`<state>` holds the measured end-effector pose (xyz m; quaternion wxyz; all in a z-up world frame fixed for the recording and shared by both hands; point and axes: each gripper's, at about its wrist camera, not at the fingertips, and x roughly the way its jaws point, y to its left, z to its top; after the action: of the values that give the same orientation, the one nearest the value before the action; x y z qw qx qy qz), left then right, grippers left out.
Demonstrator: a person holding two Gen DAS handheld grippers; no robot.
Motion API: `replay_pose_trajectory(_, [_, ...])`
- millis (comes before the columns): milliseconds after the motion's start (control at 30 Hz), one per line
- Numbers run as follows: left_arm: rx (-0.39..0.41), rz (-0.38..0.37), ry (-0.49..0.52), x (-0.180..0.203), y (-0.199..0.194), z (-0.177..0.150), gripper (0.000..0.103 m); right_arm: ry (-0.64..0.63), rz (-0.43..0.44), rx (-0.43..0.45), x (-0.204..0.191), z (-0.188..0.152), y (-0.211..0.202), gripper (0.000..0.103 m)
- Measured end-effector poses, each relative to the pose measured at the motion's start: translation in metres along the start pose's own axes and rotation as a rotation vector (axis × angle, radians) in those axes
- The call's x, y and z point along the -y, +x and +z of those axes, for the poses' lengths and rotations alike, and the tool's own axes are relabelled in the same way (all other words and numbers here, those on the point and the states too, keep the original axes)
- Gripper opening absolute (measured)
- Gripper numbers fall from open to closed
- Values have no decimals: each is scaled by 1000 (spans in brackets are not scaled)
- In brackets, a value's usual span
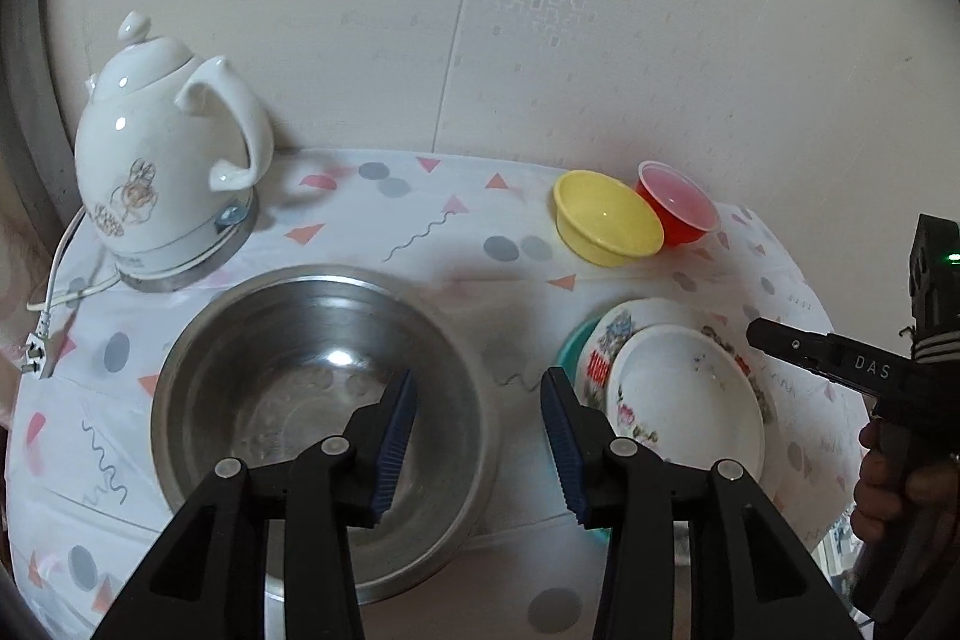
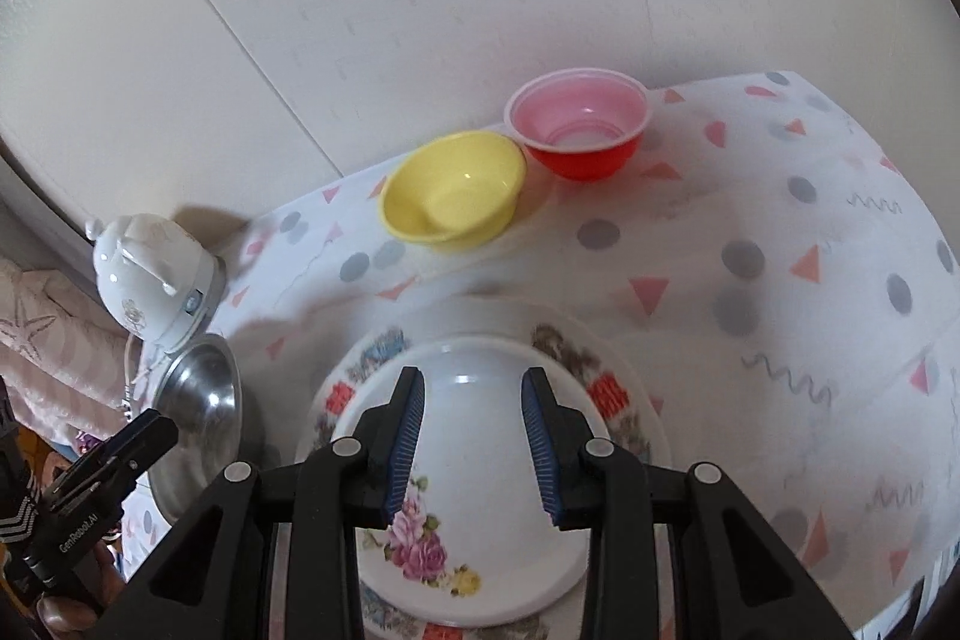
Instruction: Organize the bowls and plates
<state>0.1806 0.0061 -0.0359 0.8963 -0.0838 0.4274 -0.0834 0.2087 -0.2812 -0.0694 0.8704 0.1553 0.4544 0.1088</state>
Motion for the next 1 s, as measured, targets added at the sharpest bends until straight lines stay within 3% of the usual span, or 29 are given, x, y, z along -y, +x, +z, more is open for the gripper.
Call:
replay_pose_trajectory(267, [-27,1,-45,22,29,29,43,-22,33,6,20,30,14,19])
replay_pose_trajectory(600, [-103,10,-63,43,79,65,40,30,102,-48,38,70,58,19])
replay_pose_trajectory(867, [-161,-50,-90,47,124,94,29,68,110,-81,45,94,98,19])
replay_pose_trajectory(1000, [-178,-64,-92,51,145,105,28,87,96,-98,49,100,115,19])
